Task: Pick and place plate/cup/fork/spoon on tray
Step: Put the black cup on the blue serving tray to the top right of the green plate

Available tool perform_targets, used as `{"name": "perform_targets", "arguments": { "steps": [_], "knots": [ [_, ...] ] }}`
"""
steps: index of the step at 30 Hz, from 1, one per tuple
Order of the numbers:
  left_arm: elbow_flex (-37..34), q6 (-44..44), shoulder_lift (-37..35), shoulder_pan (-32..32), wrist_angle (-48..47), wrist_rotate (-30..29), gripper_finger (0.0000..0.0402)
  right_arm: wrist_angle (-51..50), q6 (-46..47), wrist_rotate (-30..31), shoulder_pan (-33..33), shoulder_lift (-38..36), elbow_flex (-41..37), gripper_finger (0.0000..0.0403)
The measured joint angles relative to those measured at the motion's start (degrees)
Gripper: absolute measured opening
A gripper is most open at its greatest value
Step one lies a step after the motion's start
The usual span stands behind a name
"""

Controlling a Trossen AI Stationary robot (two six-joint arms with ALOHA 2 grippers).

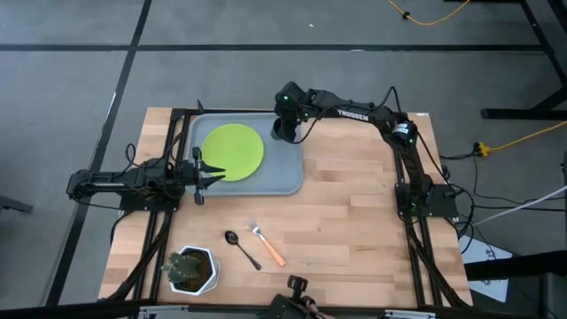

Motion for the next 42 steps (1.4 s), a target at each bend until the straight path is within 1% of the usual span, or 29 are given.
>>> {"name": "perform_targets", "arguments": {
  "steps": [5, 7, 13, 20, 27, 32, 34, 42],
  "knots": [
    [0.0, 0.0, 0.0, 0.0, 0.0, 0.0, 0.0076, -5.1, -1.4, 0.1, 0.0, 0.4, 3.6, 0.0003],
    [0.0, 0.0, 0.0, 0.0, 0.0, 0.0, 0.0076, -8.0, -1.4, 0.6, 0.2, 0.4, 3.3, 0.0003],
    [0.0, 0.0, 0.0, 0.0, 0.0, 0.0, 0.0076, -6.5, -1.4, 1.4, 0.5, 0.6, 1.1, 0.0003],
    [0.0, 0.0, 0.0, 0.0, 0.0, 0.0, 0.0077, -5.5, 0.1, 1.1, 1.3, 1.9, 0.9, 0.0003],
    [0.0, 0.0, 0.0, 0.0, 0.0, 0.0, 0.0077, -3.9, 1.3, 1.0, 1.7, 2.4, 0.9, 0.0022],
    [0.0, 0.0, 0.0, 0.0, 0.0, 0.0, 0.0077, -3.9, 1.7, 1.0, 1.7, 2.4, 0.9, 0.0024],
    [0.0, 0.0, 0.0, 0.0, 0.0, 0.0, 0.0077, -3.6, 3.2, 1.0, 1.6, 2.4, 0.9, 0.0026],
    [0.0, 0.0, 0.0, 0.0, 0.0, 0.0, 0.0077, -3.1, 4.6, 1.6, 1.6, 2.4, 0.9, 0.0066]
  ]
}}
